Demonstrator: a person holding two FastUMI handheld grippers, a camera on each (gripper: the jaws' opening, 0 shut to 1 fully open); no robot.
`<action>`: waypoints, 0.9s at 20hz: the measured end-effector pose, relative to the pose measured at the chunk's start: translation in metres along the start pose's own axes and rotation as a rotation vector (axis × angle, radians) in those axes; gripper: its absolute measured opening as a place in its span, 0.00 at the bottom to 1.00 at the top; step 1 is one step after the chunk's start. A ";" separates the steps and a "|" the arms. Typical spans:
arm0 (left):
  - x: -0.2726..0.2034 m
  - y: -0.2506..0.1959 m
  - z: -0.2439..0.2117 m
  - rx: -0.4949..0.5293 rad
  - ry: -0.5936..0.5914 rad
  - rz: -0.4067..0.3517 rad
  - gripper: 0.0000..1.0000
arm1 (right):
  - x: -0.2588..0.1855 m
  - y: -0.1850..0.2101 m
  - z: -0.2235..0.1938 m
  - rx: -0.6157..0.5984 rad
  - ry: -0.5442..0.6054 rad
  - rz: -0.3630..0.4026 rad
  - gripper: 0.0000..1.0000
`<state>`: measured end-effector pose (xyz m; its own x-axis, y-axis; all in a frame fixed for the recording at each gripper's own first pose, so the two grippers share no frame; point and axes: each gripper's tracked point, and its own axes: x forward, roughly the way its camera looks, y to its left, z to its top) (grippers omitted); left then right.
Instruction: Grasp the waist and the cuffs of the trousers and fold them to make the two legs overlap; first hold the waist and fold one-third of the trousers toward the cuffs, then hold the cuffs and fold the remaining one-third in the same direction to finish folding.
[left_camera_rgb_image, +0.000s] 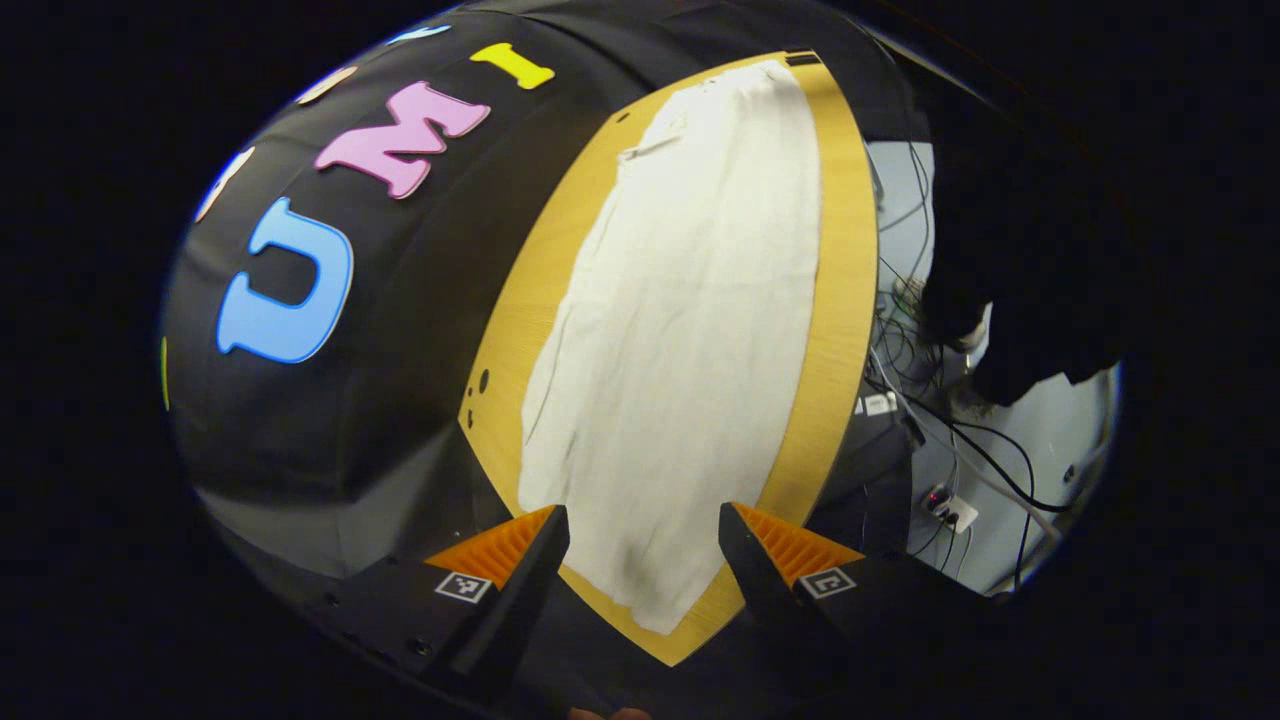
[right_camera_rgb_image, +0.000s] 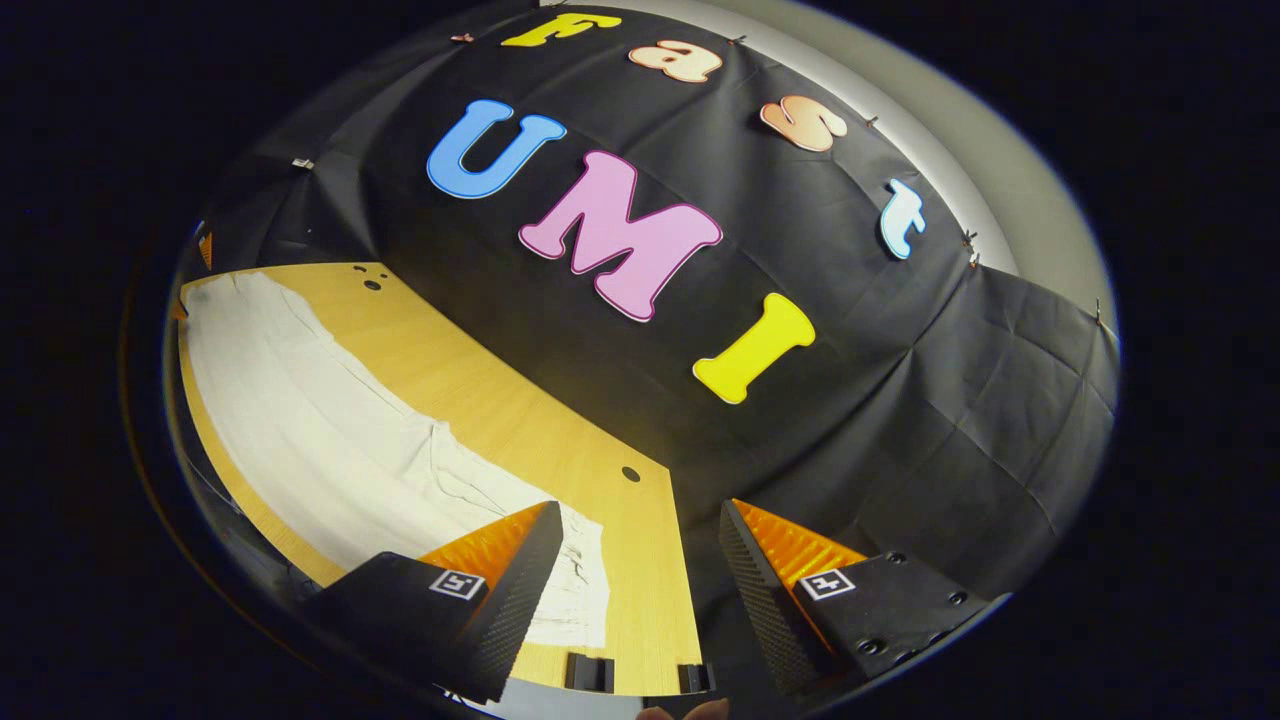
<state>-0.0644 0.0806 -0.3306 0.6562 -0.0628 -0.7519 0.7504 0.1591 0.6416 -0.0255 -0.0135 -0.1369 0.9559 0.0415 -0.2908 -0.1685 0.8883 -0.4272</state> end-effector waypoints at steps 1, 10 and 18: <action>0.005 -0.005 -0.003 0.033 0.010 -0.020 0.95 | -0.001 0.000 -0.002 -0.007 0.002 0.001 0.98; 0.044 -0.009 -0.018 0.197 0.074 -0.108 0.91 | -0.001 -0.004 -0.013 -0.017 0.033 -0.003 0.98; 0.075 -0.002 -0.022 0.111 0.165 -0.210 0.51 | 0.003 -0.006 -0.032 -0.046 0.077 -0.003 0.98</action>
<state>-0.0185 0.0969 -0.3916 0.4704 0.0795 -0.8789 0.8787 0.0497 0.4748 -0.0295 -0.0332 -0.1631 0.9353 0.0022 -0.3537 -0.1785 0.8663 -0.4665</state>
